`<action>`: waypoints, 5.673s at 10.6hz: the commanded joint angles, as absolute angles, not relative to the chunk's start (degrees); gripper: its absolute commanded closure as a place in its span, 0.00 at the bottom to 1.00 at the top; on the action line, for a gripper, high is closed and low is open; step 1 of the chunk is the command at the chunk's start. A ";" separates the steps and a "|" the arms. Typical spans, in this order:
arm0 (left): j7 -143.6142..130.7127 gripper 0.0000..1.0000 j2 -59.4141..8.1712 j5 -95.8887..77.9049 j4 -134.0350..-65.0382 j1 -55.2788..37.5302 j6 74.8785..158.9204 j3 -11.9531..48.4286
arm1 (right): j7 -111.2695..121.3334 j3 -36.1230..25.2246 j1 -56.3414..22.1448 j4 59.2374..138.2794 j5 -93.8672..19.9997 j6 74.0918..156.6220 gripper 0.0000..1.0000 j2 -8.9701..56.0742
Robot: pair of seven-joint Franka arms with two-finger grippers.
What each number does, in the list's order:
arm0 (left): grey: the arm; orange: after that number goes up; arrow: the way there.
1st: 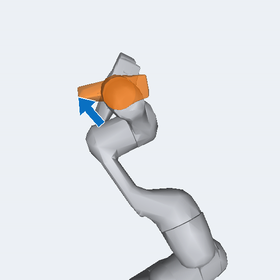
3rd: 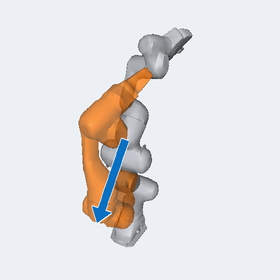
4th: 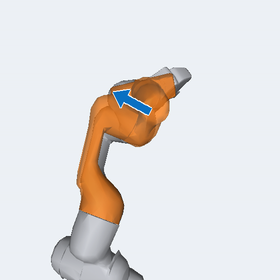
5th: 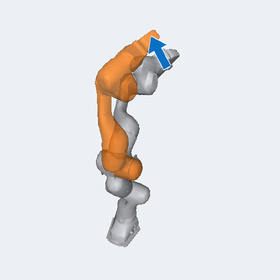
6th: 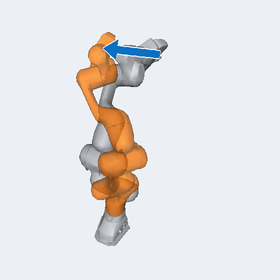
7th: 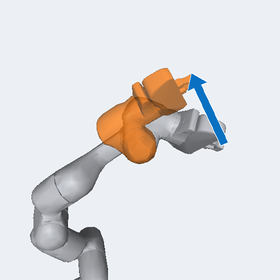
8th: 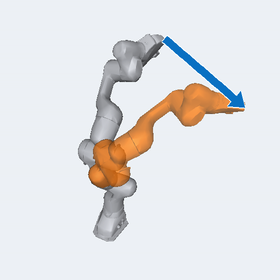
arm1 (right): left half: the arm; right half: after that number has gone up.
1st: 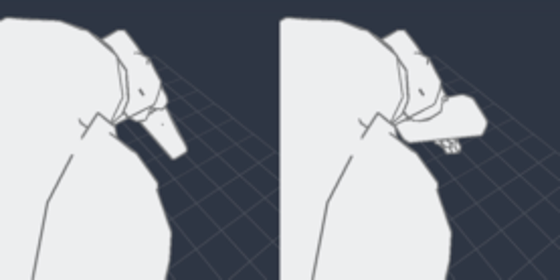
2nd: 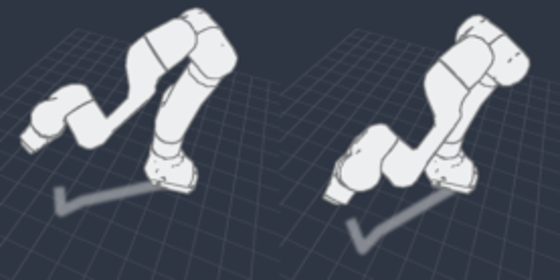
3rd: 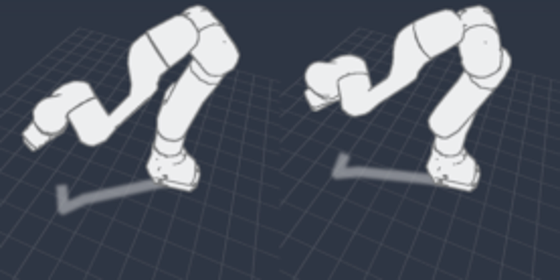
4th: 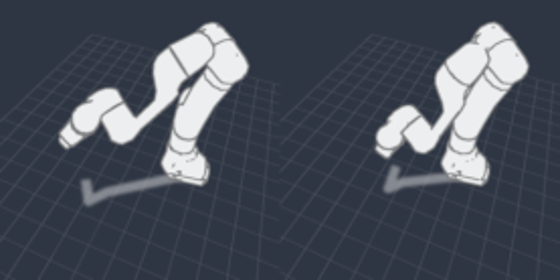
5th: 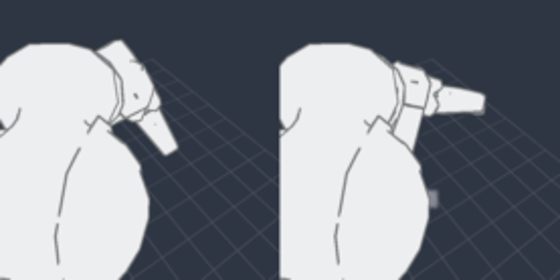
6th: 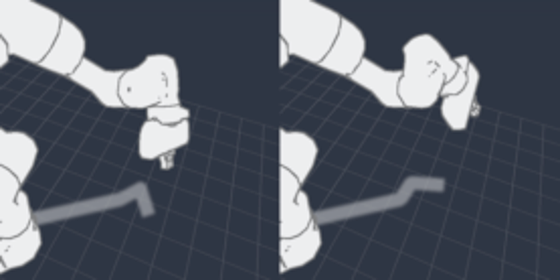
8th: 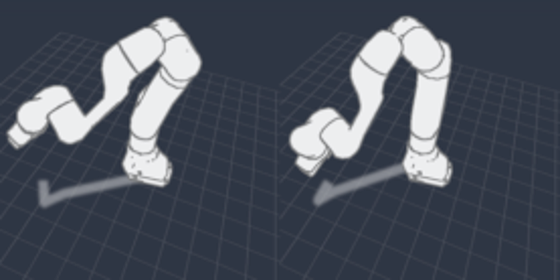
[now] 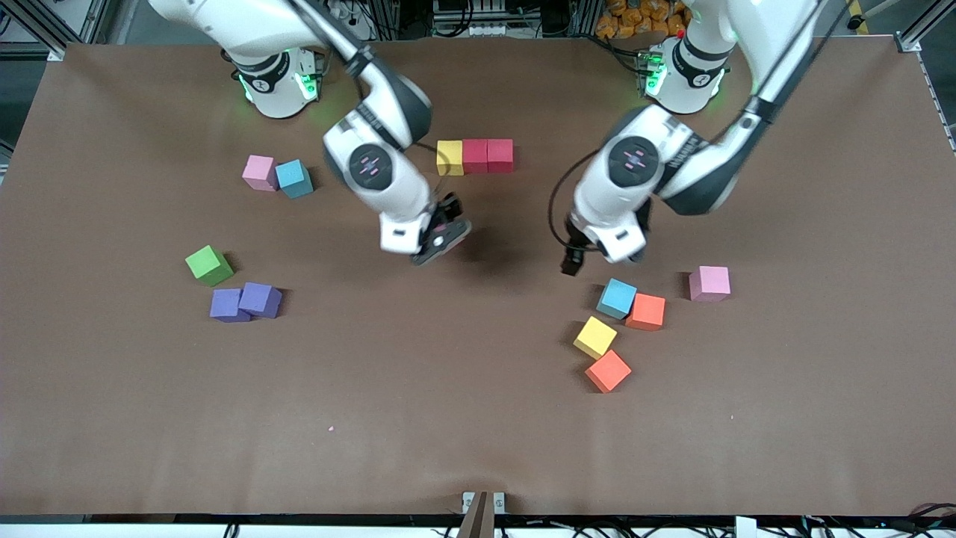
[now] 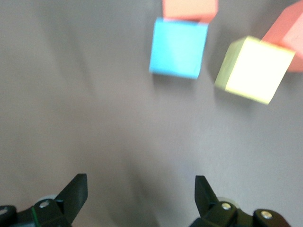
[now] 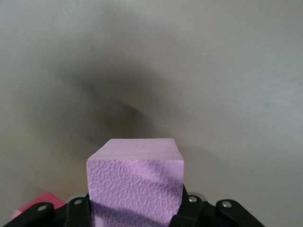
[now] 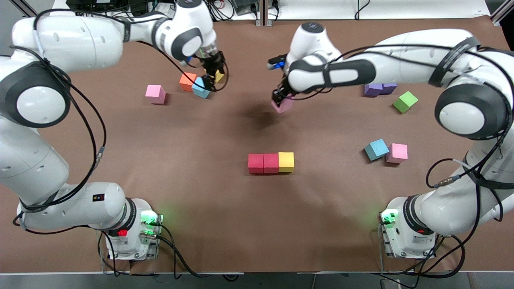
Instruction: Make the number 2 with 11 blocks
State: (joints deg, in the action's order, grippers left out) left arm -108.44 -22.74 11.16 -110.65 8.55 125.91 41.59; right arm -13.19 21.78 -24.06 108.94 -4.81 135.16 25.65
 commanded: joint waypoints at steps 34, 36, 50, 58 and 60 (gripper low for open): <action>-22.06 0.00 -35.51 22.94 -109.86 37.27 121.55 43.16 | -59.94 1.93 -60.03 104.50 -5.80 136.50 0.54 34.10; -22.06 0.00 -36.38 22.94 -109.86 37.27 121.64 42.89 | -61.95 2.02 -60.73 105.12 -5.71 136.32 0.54 33.93; -21.80 0.53 -33.41 23.82 -108.63 37.71 120.59 42.36 | -61.96 2.46 -60.38 105.20 -4.75 137.02 0.48 34.63; -22.32 0.54 -32.52 22.94 -98.88 37.27 107.94 49.47 | -61.70 2.72 -60.38 105.21 -4.66 136.93 0.21 34.54; -26.35 0.54 -32.52 22.94 -98.70 37.27 107.58 51.76 | -61.35 2.81 -60.38 105.12 -4.75 136.85 0.18 33.93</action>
State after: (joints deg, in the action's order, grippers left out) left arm -23.82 -33.09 23.29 -99.18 37.32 109.08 50.25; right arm -60.62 2.64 -60.22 104.93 -5.43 136.79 34.82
